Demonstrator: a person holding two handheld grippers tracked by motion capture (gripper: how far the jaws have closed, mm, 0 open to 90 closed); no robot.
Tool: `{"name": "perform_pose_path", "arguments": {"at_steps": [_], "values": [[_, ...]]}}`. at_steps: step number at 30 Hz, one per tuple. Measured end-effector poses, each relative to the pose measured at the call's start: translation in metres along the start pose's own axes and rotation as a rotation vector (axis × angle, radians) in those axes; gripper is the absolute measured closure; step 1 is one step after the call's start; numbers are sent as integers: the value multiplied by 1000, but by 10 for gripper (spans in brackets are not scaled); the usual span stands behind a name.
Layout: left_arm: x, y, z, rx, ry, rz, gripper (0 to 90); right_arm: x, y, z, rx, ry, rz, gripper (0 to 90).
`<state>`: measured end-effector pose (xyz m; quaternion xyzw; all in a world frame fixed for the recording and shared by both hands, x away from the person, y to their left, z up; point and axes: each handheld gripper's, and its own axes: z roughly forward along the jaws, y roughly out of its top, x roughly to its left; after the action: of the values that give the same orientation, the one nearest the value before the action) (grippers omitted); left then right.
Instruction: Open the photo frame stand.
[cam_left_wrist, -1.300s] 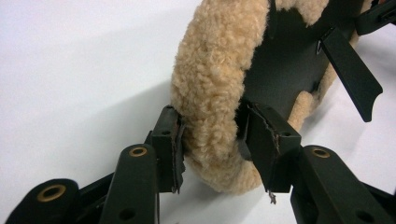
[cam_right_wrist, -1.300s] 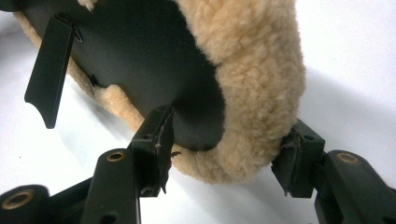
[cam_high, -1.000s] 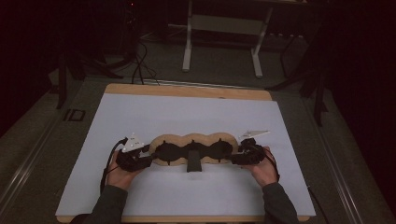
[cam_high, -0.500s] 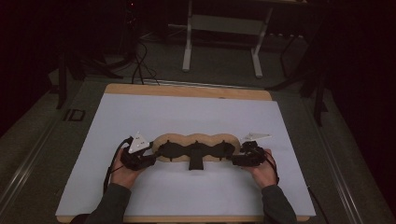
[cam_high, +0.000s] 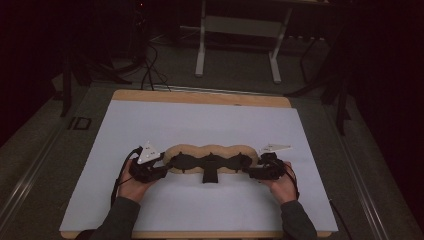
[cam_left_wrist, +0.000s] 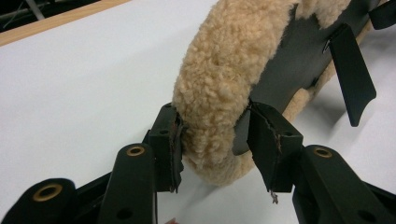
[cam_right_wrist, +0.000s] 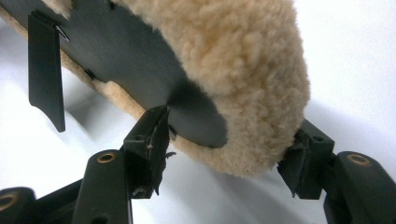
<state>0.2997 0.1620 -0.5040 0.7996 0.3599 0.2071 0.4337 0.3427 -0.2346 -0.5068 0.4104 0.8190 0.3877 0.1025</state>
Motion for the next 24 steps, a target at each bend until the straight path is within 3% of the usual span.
{"name": "perform_pose_path", "arguments": {"at_steps": [10, 18, 24], "values": [[-4, 2, -1, 16, -9, 12, 554, -5, -4, -9, 12, 64, 58, 384], [-9, 2, -5, 44, -8, 35, 551, -2, -8, -11, 5, 56, 32, 385], [-9, 3, -8, 63, -32, 26, 544, -2, -12, -13, 14, 66, 30, 393]]}}
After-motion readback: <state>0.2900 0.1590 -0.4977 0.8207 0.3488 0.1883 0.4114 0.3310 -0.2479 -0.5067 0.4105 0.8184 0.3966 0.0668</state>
